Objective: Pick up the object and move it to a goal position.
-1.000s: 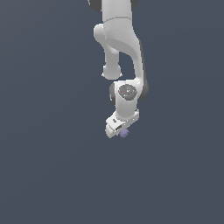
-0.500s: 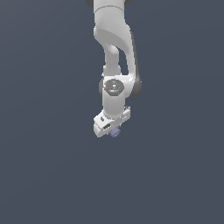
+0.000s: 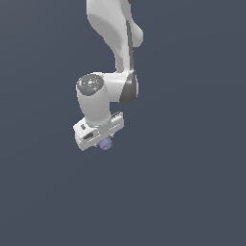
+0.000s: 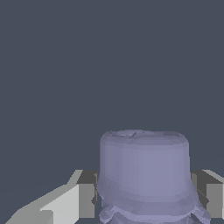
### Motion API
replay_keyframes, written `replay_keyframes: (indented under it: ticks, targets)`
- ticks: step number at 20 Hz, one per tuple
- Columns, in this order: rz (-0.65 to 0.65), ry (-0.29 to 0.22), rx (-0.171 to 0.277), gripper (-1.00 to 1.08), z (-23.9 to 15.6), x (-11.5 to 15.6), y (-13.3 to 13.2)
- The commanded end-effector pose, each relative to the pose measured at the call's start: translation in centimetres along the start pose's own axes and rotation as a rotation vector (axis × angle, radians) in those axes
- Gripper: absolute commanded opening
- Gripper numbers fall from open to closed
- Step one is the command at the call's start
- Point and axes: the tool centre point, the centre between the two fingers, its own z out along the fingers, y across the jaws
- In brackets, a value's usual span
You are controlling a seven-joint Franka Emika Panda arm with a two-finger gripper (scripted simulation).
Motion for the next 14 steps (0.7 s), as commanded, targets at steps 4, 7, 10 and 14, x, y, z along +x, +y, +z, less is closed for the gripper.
replay_keyframes:
  ticks: [4, 7, 10, 14]
  targets:
    - [-0.002, 0.000, 0.001, -1.00, -2.0, -1.0, 3.1]
    - [-0.002, -0.001, 0.001, -1.00, -2.5, -1.2, 3.9]
    - [-0.002, -0.001, 0.001, -1.00, -2.7, -1.2, 4.2]
    - [-0.002, -0.001, 0.001, -1.00, -2.6, -1.1, 4.1]
